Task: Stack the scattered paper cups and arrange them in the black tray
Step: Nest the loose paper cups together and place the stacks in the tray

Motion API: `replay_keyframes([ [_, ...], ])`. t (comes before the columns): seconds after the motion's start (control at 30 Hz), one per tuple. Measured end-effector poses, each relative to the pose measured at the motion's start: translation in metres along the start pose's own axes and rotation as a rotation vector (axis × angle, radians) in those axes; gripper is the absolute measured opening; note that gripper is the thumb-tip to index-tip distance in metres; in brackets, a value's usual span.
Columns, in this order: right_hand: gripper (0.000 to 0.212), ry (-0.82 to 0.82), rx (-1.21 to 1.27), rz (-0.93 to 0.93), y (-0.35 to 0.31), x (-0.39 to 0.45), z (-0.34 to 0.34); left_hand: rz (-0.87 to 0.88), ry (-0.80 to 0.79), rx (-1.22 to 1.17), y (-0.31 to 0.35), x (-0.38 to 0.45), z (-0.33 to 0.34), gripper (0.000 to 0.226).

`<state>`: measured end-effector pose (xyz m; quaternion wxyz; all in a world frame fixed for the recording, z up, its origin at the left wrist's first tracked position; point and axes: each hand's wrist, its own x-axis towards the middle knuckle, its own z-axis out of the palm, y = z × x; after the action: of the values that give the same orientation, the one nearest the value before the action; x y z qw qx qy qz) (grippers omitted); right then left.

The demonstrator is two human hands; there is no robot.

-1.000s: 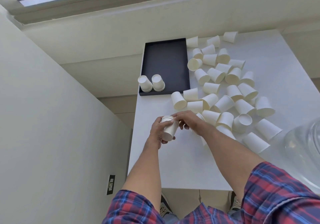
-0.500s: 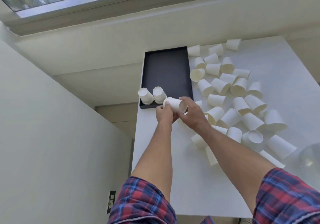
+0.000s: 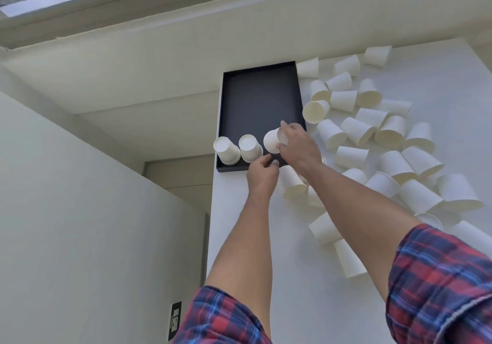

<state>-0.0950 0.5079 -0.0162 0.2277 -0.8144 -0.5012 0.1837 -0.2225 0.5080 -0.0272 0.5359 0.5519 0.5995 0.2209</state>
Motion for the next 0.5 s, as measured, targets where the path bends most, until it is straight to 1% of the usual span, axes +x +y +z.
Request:
replay_keyframes([
  [0.1, 0.061, -0.027, -0.162, -0.063, -0.001, 0.007, 0.010, 0.007, 0.014, 0.141, -0.014, -0.002, -0.002, 0.046],
  [0.27, 0.068, -0.026, -0.420, -0.272, 0.002, 0.012, 0.026, 0.035, -0.024, 0.193, -0.035, -0.010, 0.002, 0.053],
  [0.37, 0.069, -0.092, -0.467, -0.331, 0.002, 0.019, 0.030, 0.030, -0.041, 0.206, -0.040, -0.011, 0.006, 0.060],
  [0.5, 0.066, -0.192, -0.442, -0.293, 0.004, 0.022, 0.025, 0.033, -0.088, 0.222, -0.039, -0.012, 0.010, 0.065],
])
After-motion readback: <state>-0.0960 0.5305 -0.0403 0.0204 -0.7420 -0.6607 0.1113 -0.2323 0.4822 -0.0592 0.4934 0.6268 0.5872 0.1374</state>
